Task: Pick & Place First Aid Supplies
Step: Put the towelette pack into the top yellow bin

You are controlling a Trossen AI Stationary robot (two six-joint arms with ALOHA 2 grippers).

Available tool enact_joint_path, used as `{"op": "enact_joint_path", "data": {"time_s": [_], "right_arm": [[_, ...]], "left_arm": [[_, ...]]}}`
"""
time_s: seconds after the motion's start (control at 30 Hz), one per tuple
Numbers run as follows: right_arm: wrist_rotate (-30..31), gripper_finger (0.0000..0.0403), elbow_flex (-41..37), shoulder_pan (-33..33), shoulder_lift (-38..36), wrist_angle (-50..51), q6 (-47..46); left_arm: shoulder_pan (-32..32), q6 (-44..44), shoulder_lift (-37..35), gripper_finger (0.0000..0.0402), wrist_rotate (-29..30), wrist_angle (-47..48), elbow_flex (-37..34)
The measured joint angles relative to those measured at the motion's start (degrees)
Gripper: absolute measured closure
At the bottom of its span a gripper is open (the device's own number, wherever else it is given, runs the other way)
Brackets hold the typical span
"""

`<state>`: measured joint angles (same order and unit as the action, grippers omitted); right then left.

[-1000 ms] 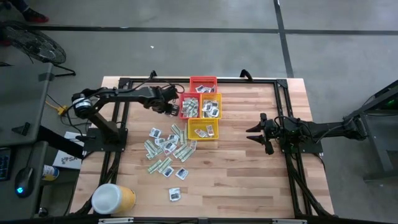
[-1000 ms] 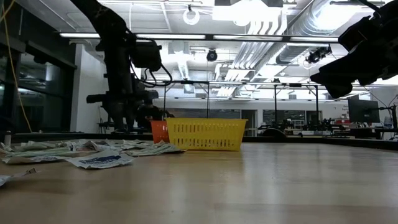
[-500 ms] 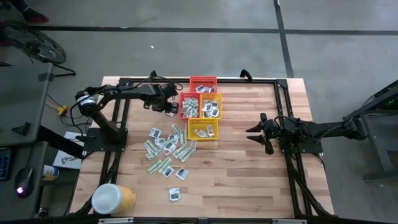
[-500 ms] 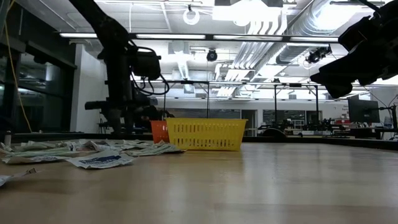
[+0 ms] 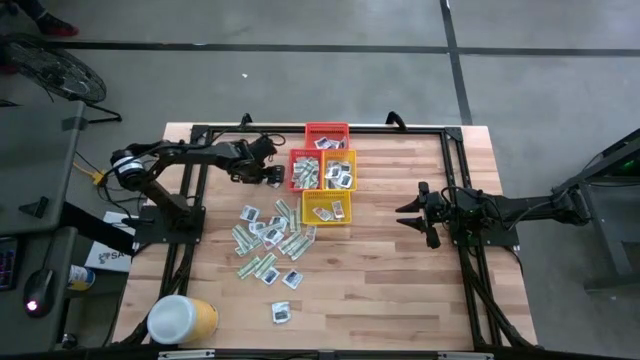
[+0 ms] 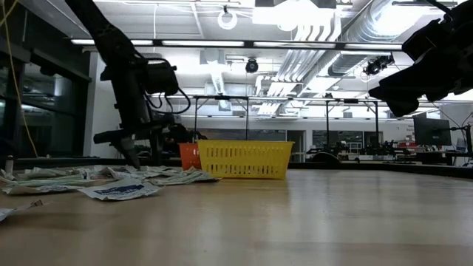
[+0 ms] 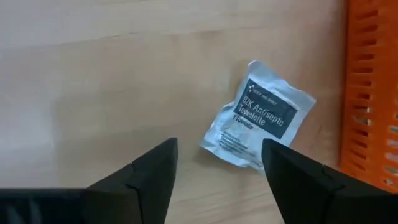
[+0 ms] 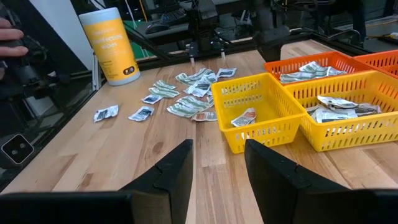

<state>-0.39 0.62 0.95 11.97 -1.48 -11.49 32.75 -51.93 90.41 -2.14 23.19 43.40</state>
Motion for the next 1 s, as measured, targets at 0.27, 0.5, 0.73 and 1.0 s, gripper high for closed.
{"op": "enact_joint_path", "data": {"time_s": [0.27, 0.5, 0.73, 1.0], "right_arm": [[0.0, 0.0263, 0.0, 0.0, 0.0, 0.0, 0.01], [-0.01, 0.0263, 0.0, 0.0, 0.0, -0.02, 0.01], [-0.02, 0.0263, -0.01, 0.0, 0.0, -0.02, 0.01], [-0.01, 0.0263, -0.02, 0.0, 0.02, 0.0, -0.01]], "left_arm": [[0.8, -5.83, -0.16, 0.0168, -1.05, -7.09, -3.58], [1.41, -6.87, 0.24, 0.0168, -1.45, -10.24, -3.63], [1.38, -6.92, 0.5, 0.0191, -1.61, -10.02, -3.68], [1.38, -6.89, 0.55, 0.028, -0.86, -8.35, -3.68]]}}
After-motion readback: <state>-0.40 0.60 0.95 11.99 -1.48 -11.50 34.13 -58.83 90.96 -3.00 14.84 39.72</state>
